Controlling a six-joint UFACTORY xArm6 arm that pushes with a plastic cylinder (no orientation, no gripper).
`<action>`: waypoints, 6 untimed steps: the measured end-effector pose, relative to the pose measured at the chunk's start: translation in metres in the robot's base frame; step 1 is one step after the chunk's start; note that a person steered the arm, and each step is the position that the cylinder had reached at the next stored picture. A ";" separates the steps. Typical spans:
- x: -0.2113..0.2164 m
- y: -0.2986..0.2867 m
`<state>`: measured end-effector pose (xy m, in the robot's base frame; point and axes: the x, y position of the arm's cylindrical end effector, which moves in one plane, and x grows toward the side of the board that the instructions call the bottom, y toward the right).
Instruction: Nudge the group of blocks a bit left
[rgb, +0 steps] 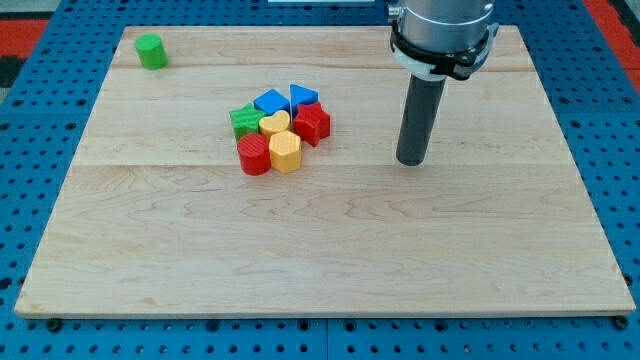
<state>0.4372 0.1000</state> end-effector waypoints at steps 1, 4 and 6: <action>0.000 0.000; -0.079 -0.015; -0.091 -0.137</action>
